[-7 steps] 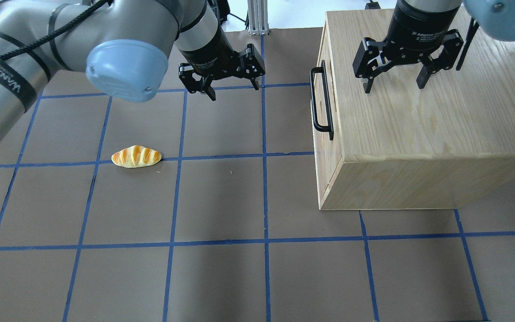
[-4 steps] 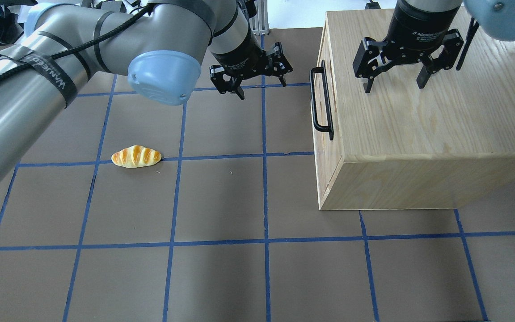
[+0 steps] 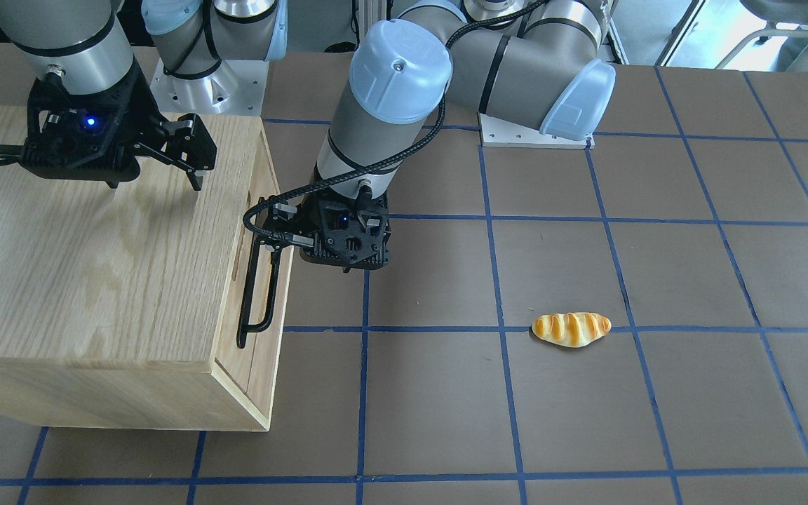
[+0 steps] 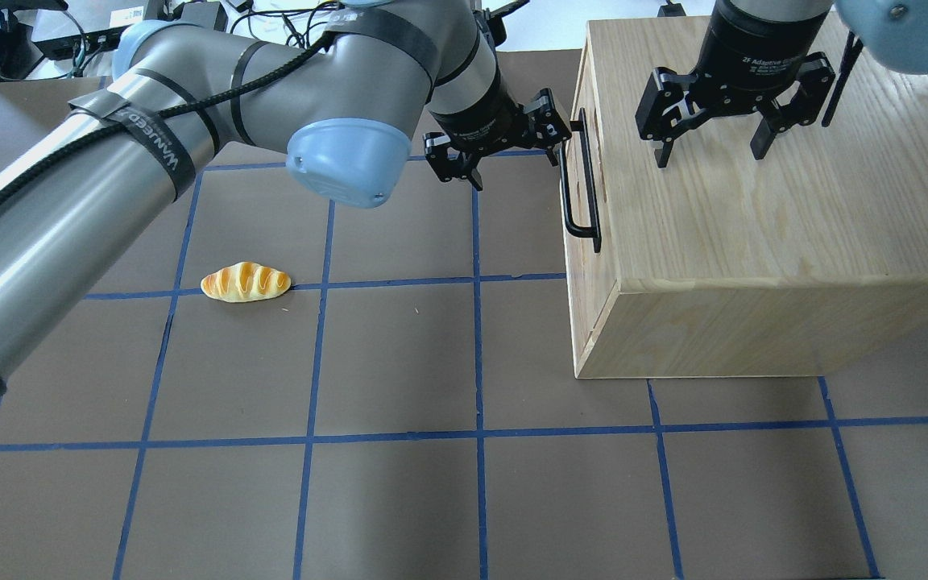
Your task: Open upper drawer
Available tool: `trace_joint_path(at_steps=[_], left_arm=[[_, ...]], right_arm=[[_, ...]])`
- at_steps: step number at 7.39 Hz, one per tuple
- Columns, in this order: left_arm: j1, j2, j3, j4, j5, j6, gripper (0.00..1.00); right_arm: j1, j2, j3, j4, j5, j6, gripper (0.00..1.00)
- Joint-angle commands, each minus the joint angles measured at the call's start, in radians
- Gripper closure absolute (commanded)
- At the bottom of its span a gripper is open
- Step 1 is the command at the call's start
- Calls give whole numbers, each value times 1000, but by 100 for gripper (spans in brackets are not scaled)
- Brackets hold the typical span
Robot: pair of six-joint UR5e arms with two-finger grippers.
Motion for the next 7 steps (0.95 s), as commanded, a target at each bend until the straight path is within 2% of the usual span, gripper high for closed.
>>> trace_joint_path(at_steps=[1,7], left_arm=[[-11,-7,0,5,0,11,0],[-15,-18,-1,5,-2,46,0]], right_arm=[[0,0,0,0,0,1,0],[-1,0,0,0,0,1,0]])
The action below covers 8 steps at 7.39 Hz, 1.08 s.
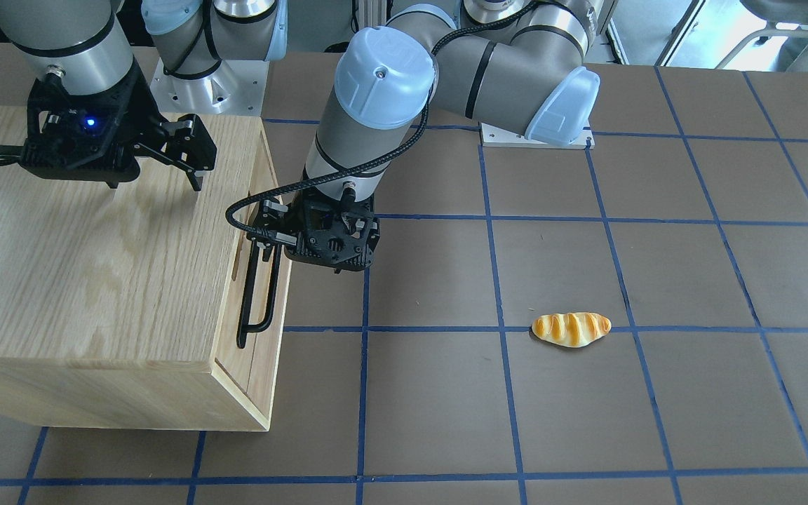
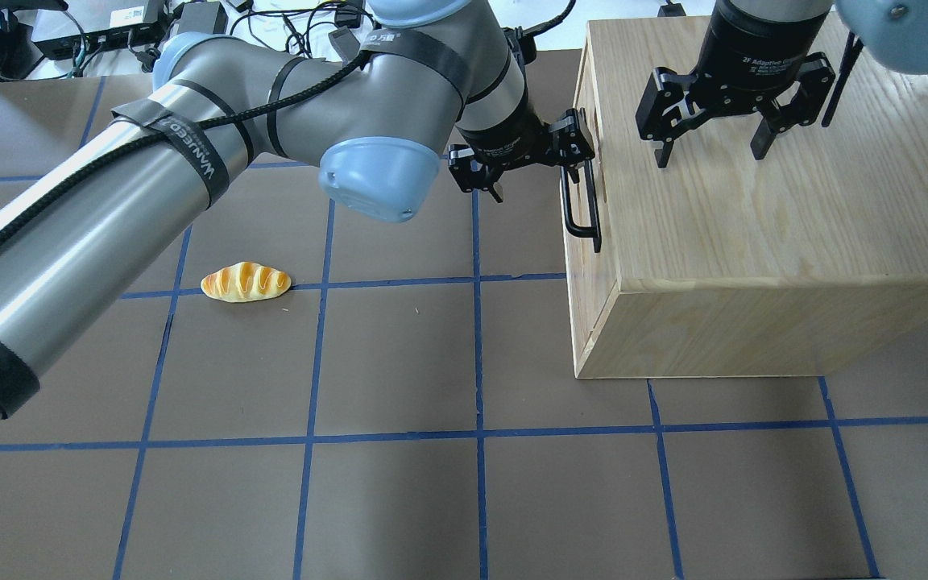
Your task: Open upper drawer
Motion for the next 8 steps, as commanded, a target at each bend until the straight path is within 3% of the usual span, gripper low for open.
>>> trace_joint_path(at_steps=[1,8], left_arm=[[0,-7,0,0,-1,-1,0],[-8,-32,0,0,1,1,0]], right_arm=[[1,0,-1,0,0,0,0],[1,0,-1,0,0,0,0]])
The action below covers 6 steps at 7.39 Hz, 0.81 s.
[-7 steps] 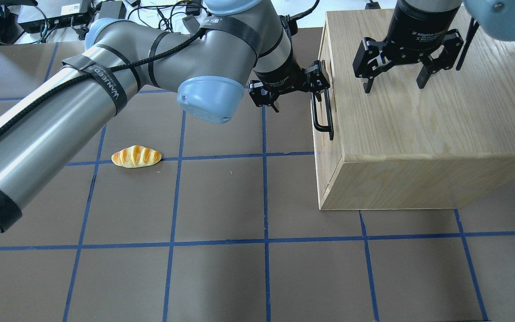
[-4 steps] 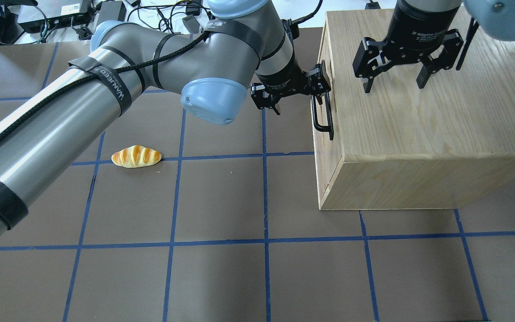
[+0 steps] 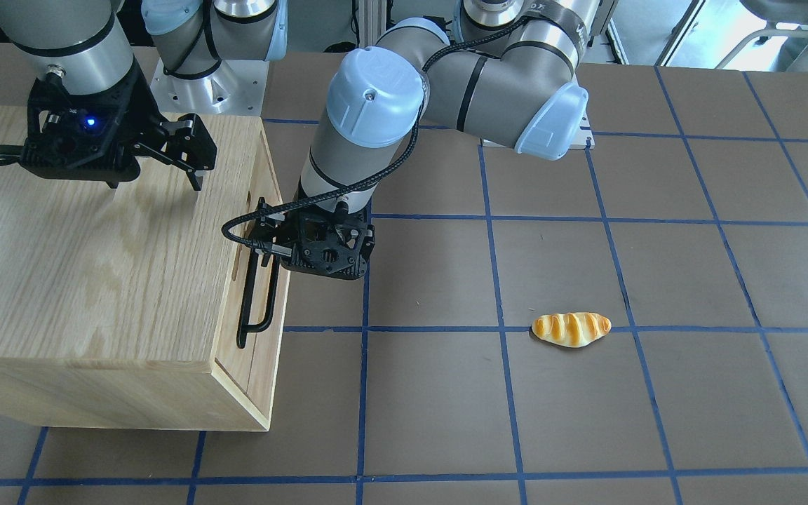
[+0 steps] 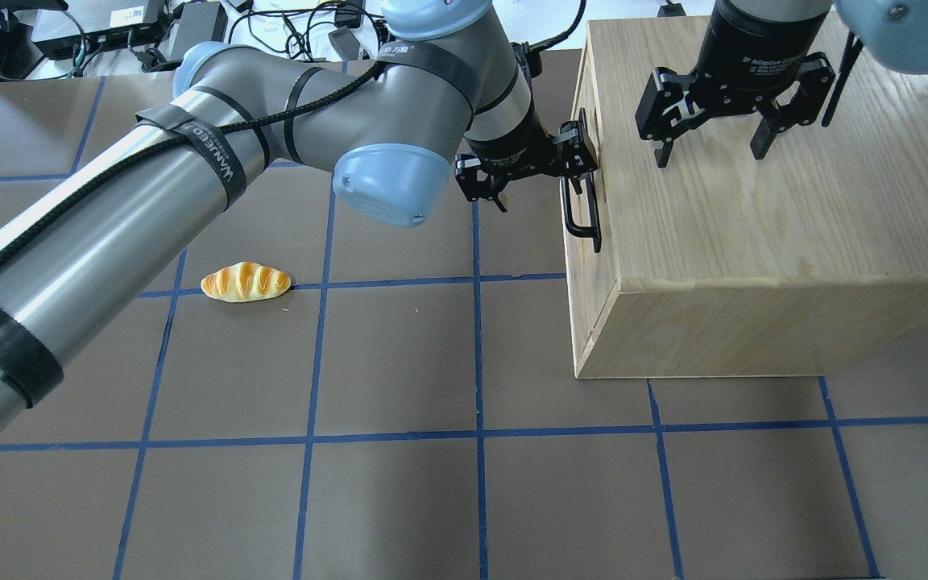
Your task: Open upper drawer
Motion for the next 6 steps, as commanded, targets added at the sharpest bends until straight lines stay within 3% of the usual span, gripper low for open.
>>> trace_joint_path(at_steps=[1,6], left_arm=[[0,-7,0,0,1,2,0],[1,-4,3,0,17,40,0]], right_arm=[[0,0,0,0,0,-1,0],[0,0,0,0,0,0,0]])
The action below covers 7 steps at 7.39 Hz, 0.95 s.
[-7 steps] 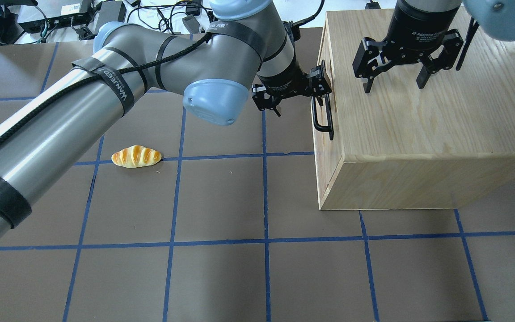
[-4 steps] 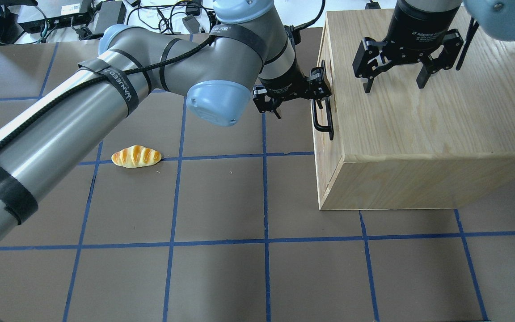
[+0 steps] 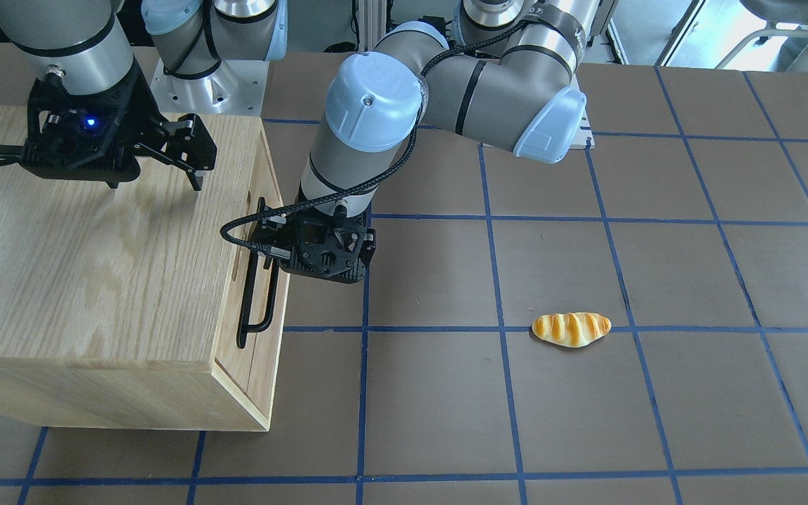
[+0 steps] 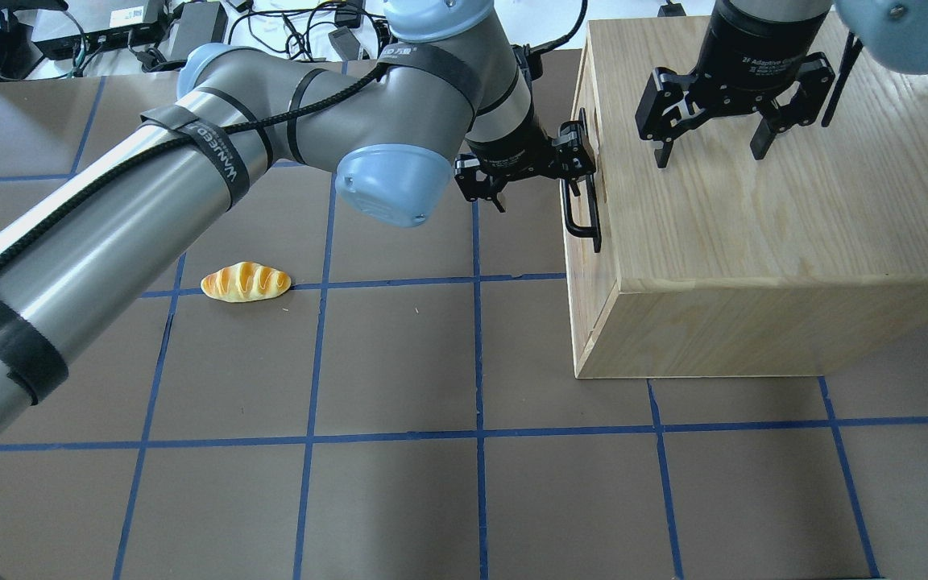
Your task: Open upper drawer
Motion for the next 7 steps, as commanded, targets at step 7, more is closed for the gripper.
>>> trace_joint_path(at_steps=[7], left_arm=[[7,12,1,-18,73,86,0]], right_arm=[[0,0,0,0,0,1,0]])
